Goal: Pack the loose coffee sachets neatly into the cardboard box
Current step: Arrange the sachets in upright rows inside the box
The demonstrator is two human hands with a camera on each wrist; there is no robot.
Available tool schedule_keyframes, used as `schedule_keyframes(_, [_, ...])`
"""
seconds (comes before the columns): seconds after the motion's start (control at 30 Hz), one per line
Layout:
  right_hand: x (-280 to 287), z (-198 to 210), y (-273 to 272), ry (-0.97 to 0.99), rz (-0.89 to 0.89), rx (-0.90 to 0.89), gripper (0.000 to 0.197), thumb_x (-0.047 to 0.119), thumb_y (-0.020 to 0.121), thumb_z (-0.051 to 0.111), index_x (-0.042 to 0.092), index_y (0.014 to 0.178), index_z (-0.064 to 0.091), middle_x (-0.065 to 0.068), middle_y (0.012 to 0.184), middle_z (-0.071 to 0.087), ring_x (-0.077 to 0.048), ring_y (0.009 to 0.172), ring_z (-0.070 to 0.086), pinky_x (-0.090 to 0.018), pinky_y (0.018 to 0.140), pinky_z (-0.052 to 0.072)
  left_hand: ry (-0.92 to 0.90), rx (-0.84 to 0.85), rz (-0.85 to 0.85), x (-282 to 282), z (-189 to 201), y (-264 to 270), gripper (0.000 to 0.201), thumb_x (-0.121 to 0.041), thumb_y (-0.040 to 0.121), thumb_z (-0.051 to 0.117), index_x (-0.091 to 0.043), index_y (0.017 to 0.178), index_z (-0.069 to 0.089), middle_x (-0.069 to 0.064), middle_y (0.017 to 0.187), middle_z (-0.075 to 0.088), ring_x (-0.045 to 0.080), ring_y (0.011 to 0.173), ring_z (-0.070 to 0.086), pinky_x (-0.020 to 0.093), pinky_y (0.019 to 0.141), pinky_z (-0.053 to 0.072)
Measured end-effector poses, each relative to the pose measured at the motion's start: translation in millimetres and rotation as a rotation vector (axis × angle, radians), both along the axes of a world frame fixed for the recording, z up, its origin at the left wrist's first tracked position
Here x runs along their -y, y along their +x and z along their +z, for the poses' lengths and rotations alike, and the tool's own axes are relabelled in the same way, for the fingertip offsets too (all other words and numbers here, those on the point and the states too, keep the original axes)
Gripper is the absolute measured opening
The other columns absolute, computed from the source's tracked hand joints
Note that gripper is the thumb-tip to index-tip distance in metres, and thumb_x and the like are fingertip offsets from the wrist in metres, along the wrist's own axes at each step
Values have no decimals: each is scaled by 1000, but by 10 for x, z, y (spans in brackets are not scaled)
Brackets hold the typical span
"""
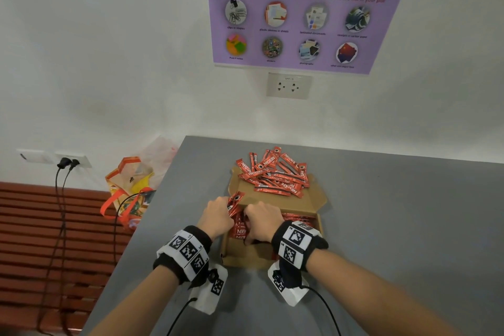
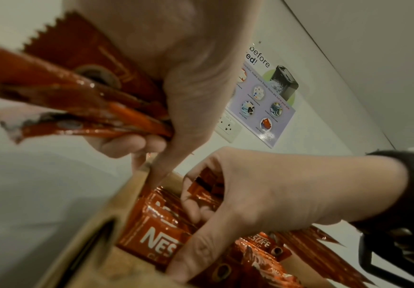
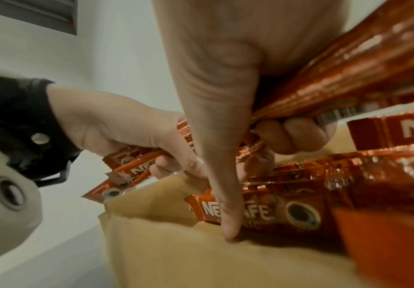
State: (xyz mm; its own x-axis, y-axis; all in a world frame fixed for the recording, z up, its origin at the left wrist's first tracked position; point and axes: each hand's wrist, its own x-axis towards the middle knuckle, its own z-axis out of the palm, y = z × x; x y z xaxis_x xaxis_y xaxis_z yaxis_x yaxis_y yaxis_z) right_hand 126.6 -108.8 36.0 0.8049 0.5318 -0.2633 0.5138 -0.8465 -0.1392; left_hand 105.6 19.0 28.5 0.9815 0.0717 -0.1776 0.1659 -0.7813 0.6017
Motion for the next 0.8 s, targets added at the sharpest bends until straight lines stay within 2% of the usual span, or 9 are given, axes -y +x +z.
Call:
schedule_keyframes(0.13, [-4, -6, 17, 23, -18, 2, 38, 34, 68, 81, 12, 87, 56, -9, 98, 65, -29, 91, 62, -39, 75, 50, 23, 6, -5, -4, -13, 9, 32, -11, 86, 58, -24, 63, 41, -5, 69, 52, 15, 68, 52, 24, 65, 40])
schedule_keyframes(0.27, [-5, -24, 25, 38, -26, 12, 40, 32, 71, 79, 8, 95, 57, -11, 102, 64, -31, 94, 61, -39, 76, 49, 26, -3, -20, -20, -37, 23, 29, -11, 86, 58, -23, 64, 42, -6, 68, 52, 15, 69, 54, 24, 65, 41])
schedule_keyframes(0.43, [-6, -25, 27, 32, -24, -10, 43, 34, 70, 79, 8, 96, 57, -10, 104, 63, -30, 96, 61, -39, 78, 49, 42, 9, -49, -25, -46, 40, 11, -13, 86, 58, -16, 78, 50, -3, 75, 56, 14, 68, 53, 23, 65, 41])
schedule_keyframes(0.6, [7, 0, 36, 55, -29, -23, 45, 37, 71, 79, 9, 98, 56, -9, 102, 63, -28, 94, 61, -35, 75, 45, 56, 14, -45, -28, -48, 40, 28, -11, 86, 57, -21, 65, 42, -4, 69, 53, 16, 67, 52, 25, 66, 40])
schedule_keyframes(0.7, [-1, 10, 38, 62, -24, -20, 44, 36, 71, 79, 9, 97, 56, -9, 102, 63, -28, 94, 60, -36, 76, 46, 47, 10, -39, -26, -52, 44, 29, -11, 86, 56, -21, 63, 42, -6, 66, 51, 17, 68, 54, 26, 65, 42])
schedule_keyframes(0.8, [3, 7, 38, 76, -17, -13, 38, 33, 74, 76, 9, 96, 56, -9, 100, 63, -28, 93, 61, -37, 77, 47, 36, 17, -39, -30, -73, 46, 29, -11, 86, 58, -22, 64, 43, -3, 69, 54, 18, 70, 56, 26, 66, 43])
